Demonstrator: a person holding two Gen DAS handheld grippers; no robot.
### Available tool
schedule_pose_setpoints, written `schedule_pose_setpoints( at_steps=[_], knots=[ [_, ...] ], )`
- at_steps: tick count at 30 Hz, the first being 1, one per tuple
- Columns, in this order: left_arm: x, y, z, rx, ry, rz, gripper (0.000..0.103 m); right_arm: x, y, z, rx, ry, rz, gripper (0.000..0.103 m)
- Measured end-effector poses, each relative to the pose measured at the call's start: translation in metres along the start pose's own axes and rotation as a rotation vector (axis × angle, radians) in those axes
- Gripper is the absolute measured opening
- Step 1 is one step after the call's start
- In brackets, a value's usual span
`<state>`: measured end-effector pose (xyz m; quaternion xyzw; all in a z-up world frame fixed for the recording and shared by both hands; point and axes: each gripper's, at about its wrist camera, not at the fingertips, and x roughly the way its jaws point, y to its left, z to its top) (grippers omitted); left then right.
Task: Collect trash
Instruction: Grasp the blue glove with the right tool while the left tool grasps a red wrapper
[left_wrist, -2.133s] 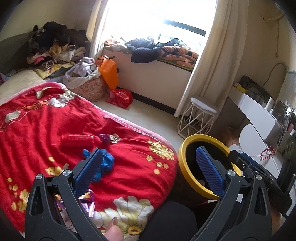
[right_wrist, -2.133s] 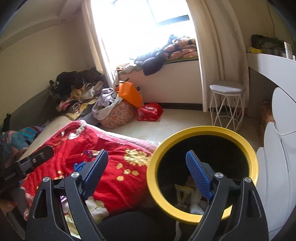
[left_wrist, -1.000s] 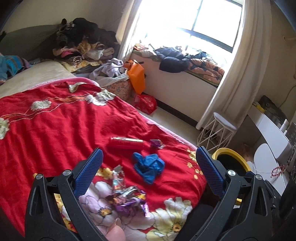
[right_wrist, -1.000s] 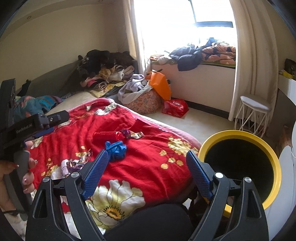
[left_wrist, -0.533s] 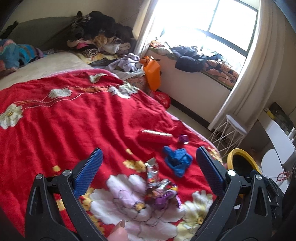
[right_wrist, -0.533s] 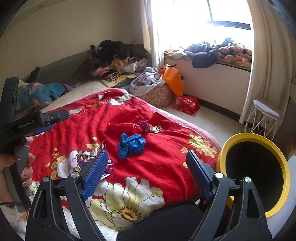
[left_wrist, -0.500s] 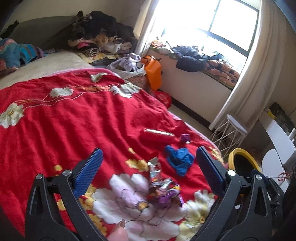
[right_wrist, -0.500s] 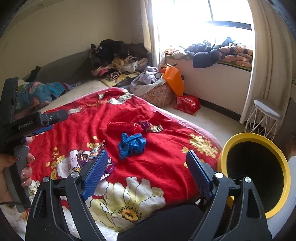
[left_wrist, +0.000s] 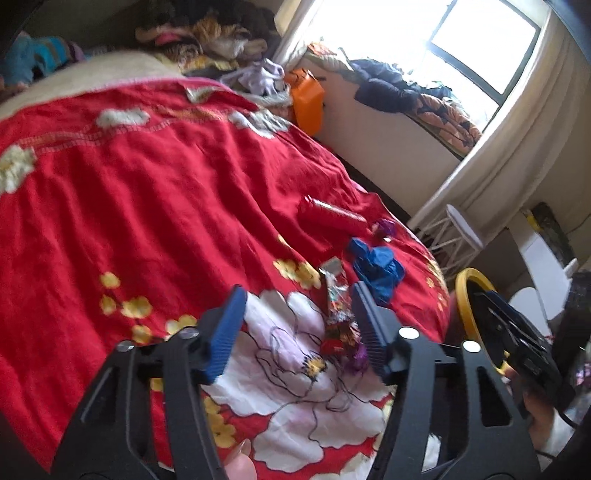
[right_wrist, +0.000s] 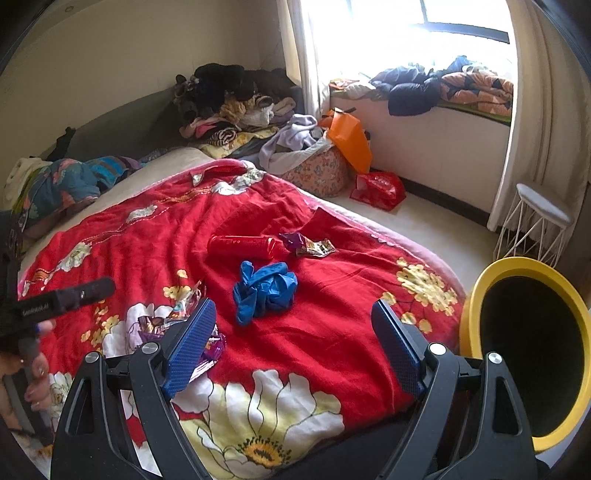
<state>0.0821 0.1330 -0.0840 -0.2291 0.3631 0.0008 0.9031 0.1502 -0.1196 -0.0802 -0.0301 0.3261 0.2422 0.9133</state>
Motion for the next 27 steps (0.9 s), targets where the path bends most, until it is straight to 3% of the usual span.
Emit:
schedule_pose_setpoints(
  at_steps=[3, 8, 22, 25, 27],
  knots=[
    [0.004, 0.001, -0.003, -0.023, 0.031, -0.062, 0.039, 0.012, 0.000, 0.003, 0.001, 0.019, 0.008, 0.083],
    [0.014, -0.003, -0.006, -0.037, 0.071, -0.104, 0.028, 0.040, 0.000, 0.008, 0.026, 0.077, 0.044, 0.080],
    [0.029, -0.006, -0.014, -0.062, 0.141, -0.177, 0.020, 0.107, 0.003, 0.007, 0.100, 0.238, 0.107, 0.064],
    [0.032, -0.007, -0.015, -0.062, 0.148, -0.184, 0.016, 0.114, 0.005, 0.005, 0.106, 0.256, 0.115, 0.054],
    [0.032, -0.008, -0.016, -0.054, 0.151, -0.187, 0.010, 0.117, 0.005, 0.004, 0.110, 0.266, 0.131, 0.037]
  ],
)
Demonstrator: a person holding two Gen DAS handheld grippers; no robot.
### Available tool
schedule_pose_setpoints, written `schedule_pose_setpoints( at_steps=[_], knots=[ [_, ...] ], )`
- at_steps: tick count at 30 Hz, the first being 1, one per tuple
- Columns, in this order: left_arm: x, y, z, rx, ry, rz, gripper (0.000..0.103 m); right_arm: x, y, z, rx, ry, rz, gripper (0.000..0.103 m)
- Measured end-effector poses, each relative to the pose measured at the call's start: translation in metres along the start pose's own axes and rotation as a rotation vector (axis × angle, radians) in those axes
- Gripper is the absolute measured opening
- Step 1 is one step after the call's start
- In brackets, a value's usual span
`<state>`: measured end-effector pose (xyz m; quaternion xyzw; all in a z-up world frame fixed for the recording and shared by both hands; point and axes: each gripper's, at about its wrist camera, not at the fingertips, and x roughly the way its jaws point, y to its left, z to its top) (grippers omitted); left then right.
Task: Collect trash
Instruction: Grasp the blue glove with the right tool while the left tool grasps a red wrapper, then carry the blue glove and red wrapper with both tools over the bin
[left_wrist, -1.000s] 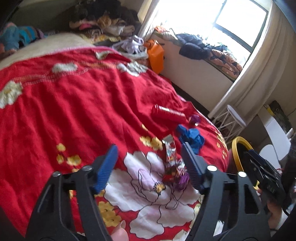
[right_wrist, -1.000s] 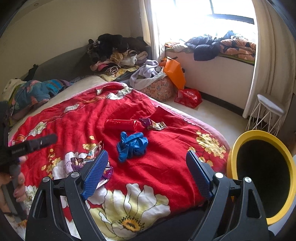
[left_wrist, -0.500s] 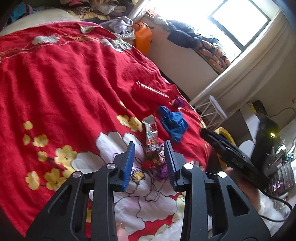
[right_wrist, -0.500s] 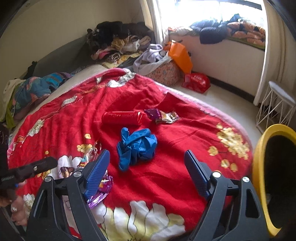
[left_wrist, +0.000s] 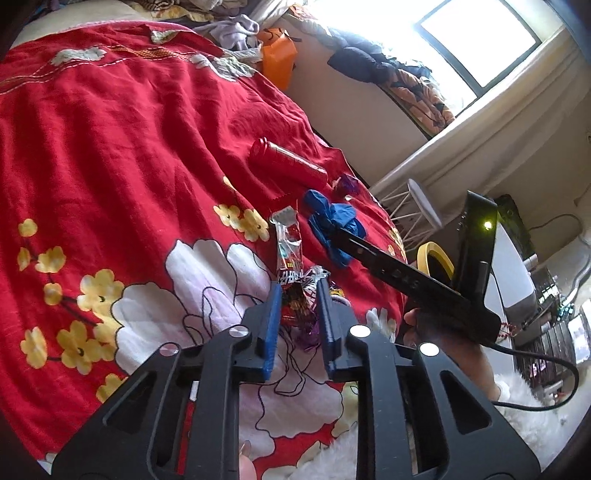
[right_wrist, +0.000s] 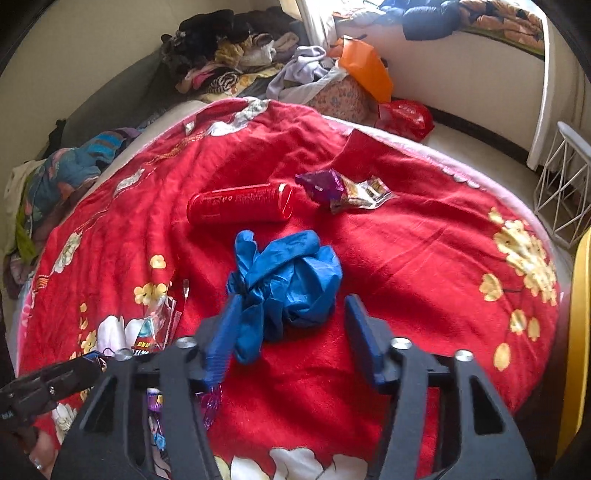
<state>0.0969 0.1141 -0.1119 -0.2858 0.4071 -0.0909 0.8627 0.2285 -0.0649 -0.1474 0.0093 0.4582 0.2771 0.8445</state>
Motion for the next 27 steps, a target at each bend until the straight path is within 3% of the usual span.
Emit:
schedule_pose_setpoints(
  at_steps=[3, 5, 14, 27],
  knots=[
    [-0.001, -0.004, 0.000, 0.014, -0.007, -0.001, 0.003, -0.005, 0.002, -0.002, -0.006, -0.009, 0.024, 0.021],
    [-0.004, -0.007, 0.001, 0.026, -0.019, -0.005, 0.002, -0.011, 0.003, -0.003, -0.010, -0.024, 0.036, 0.016],
    [-0.019, -0.030, 0.011, 0.089, -0.101, -0.013, 0.000, -0.053, 0.003, -0.014, -0.044, -0.132, 0.033, 0.014],
    [-0.031, -0.068, 0.023, 0.171, -0.171, -0.043, 0.000, -0.099, -0.005, -0.029, -0.037, -0.203, 0.017, 0.013]
  ],
)
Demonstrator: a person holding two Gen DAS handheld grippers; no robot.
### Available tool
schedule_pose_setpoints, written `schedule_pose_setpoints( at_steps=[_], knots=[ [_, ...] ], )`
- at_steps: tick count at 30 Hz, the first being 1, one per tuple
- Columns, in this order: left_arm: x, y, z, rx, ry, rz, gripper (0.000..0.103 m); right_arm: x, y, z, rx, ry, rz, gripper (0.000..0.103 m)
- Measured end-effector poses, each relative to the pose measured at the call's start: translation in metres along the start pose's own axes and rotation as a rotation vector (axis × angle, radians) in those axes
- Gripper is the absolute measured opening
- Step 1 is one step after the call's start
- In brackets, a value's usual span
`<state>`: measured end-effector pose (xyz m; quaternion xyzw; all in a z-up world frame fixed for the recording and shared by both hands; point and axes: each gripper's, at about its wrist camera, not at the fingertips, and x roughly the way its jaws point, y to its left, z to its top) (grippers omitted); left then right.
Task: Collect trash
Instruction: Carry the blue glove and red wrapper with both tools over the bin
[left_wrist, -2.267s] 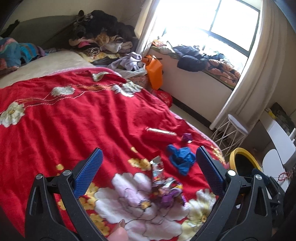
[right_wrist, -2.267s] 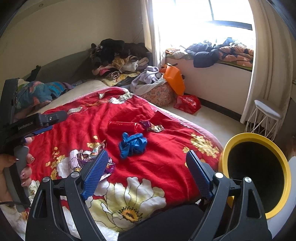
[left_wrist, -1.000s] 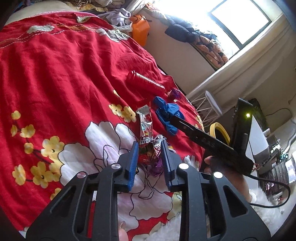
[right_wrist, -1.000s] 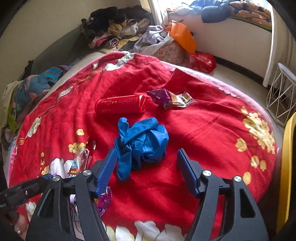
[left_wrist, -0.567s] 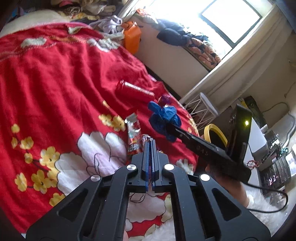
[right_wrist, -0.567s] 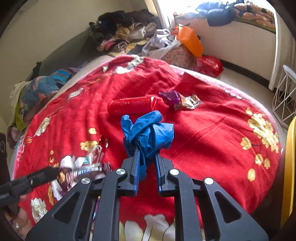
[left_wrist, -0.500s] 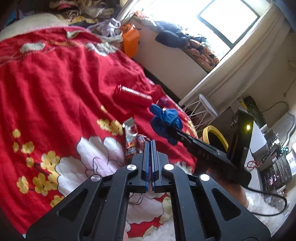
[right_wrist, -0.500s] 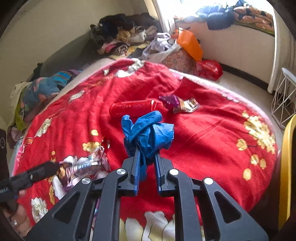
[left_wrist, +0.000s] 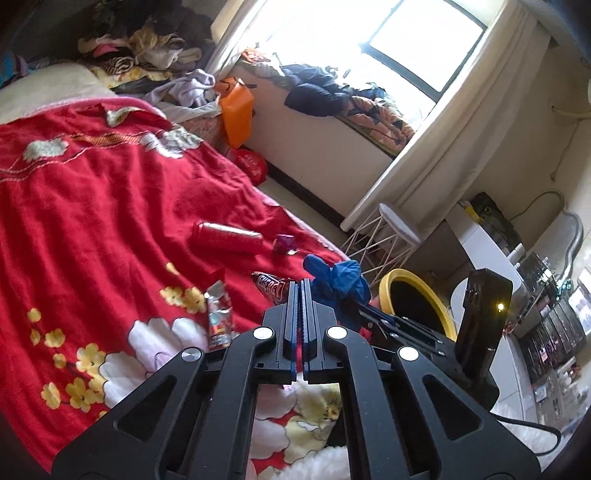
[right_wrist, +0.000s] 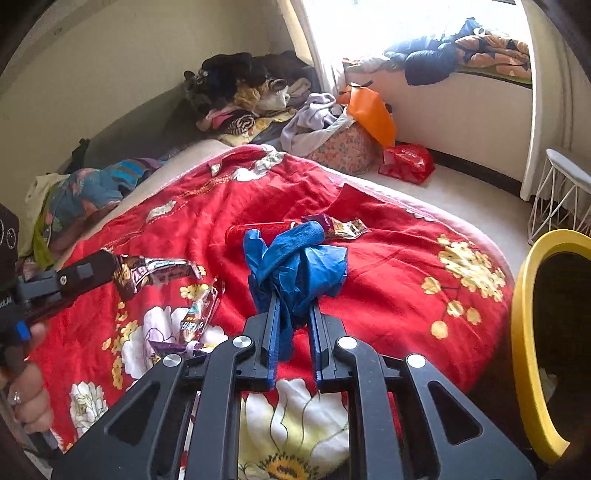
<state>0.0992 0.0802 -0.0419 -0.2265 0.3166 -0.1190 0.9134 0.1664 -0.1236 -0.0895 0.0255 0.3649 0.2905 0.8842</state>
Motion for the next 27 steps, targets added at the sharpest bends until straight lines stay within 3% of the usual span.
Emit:
schedule_pose_setpoints(
  at_steps=[27],
  knots=[
    [0.028, -0.074, 0.006, 0.123, 0.007, -0.063, 0.000, -0.088, -0.066, 0.007, 0.121, -0.173, -0.101, 0.013]
  ],
)
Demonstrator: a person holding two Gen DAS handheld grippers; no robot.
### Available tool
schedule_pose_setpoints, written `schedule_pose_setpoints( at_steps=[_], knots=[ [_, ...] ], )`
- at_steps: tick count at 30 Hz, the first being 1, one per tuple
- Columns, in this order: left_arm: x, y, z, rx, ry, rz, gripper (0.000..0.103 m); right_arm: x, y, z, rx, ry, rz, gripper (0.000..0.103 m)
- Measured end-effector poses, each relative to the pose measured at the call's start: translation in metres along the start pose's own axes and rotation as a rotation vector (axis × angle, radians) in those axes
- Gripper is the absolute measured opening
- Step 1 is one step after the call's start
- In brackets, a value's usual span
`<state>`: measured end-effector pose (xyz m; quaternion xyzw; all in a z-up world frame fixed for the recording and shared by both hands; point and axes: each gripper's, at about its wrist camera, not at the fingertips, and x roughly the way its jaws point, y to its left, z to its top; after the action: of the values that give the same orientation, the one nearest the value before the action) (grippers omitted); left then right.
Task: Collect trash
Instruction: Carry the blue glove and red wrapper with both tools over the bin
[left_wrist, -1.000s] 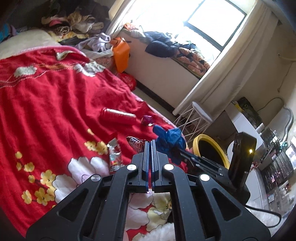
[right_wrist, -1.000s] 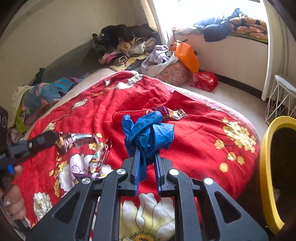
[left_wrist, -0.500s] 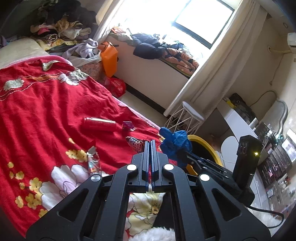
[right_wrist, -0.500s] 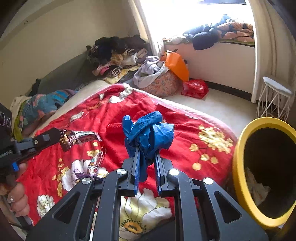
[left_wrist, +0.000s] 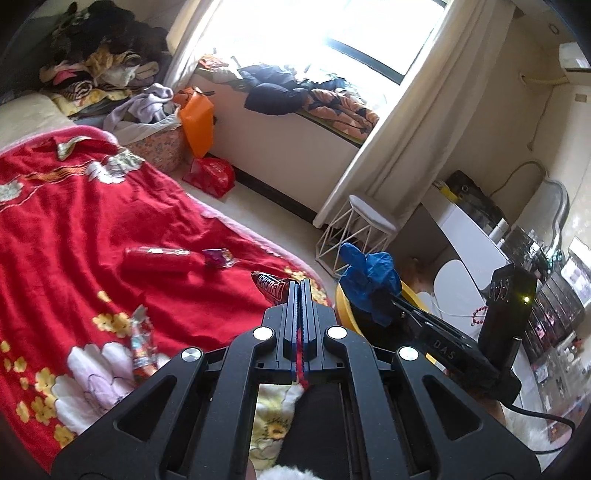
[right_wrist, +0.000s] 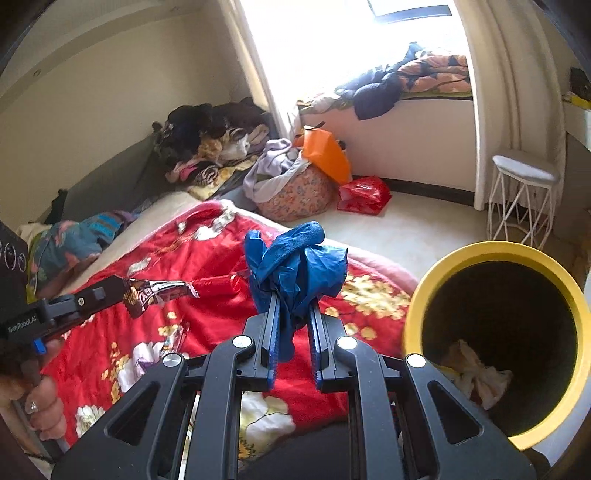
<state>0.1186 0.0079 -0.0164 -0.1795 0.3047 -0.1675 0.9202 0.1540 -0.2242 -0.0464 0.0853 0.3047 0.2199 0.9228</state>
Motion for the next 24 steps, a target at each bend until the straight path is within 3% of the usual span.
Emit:
schedule_pose_setpoints(
  at_steps=[16, 24],
  knots=[
    [0.037, -0.052, 0.006, 0.104, 0.040, -0.056, 0.000, -0.028, -0.055, 0.010, 0.107, -0.082, -0.089, 0.013],
    [0.061, -0.085, 0.002, 0.161, 0.063, -0.094, 0.000, -0.043, -0.086, 0.008, 0.155, -0.121, -0.174, 0.013]
  ],
)
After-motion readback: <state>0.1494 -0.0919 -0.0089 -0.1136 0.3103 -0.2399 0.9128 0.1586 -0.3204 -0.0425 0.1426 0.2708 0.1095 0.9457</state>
